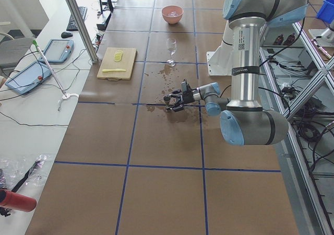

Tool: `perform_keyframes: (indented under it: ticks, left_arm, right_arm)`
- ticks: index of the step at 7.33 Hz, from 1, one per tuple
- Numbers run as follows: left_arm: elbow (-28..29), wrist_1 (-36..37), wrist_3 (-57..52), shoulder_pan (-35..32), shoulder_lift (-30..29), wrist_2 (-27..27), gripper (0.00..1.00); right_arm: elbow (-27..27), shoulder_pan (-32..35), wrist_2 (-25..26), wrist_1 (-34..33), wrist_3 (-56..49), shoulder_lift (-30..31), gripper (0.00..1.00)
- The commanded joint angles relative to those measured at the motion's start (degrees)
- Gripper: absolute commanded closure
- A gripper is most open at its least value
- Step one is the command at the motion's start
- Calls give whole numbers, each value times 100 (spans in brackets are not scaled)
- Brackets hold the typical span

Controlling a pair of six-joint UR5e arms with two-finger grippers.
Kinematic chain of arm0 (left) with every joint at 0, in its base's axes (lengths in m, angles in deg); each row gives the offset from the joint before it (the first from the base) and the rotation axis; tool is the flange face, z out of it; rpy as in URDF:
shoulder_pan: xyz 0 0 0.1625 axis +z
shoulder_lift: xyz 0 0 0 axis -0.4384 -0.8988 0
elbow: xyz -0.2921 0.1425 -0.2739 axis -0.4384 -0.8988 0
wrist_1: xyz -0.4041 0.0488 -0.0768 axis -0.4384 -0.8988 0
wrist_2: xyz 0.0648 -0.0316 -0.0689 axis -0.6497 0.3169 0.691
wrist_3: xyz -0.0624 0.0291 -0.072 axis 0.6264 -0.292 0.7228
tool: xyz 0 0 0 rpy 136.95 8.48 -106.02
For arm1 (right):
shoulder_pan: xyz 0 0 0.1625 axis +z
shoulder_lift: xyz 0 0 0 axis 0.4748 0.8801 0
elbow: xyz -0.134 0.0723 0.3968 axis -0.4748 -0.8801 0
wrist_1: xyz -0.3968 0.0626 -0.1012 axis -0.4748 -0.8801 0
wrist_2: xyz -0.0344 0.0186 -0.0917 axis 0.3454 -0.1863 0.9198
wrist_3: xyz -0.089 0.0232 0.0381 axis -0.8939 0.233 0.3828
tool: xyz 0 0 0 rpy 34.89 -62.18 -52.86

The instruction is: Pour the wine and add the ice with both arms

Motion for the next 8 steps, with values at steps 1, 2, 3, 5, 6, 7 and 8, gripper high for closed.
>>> perform_keyframes:
  ticks: [1,2,3,5,6,7,8]
  left_arm:
    - [167,-5,16,0,-82,-109,25]
    - [158,4,16,-9,-82,-109,33]
    - [158,4,16,-18,-82,-117,43]
    - [158,4,16,-26,-73,-117,64]
    - [158,-5,16,-35,-64,-117,75]
    - [132,-5,16,-44,-56,-126,84]
    - [71,-5,16,-70,-21,-126,97]
  right_arm:
    - [3,-95,57,3,34,-10,0]
    - [3,-112,57,3,112,-10,0]
    - [29,-156,66,12,218,-27,0]
    - [38,-244,74,21,315,-36,0]
    - [47,-288,188,12,324,-36,0]
    - [82,-358,250,12,359,-36,0]
    - [126,-463,285,21,507,-36,0]
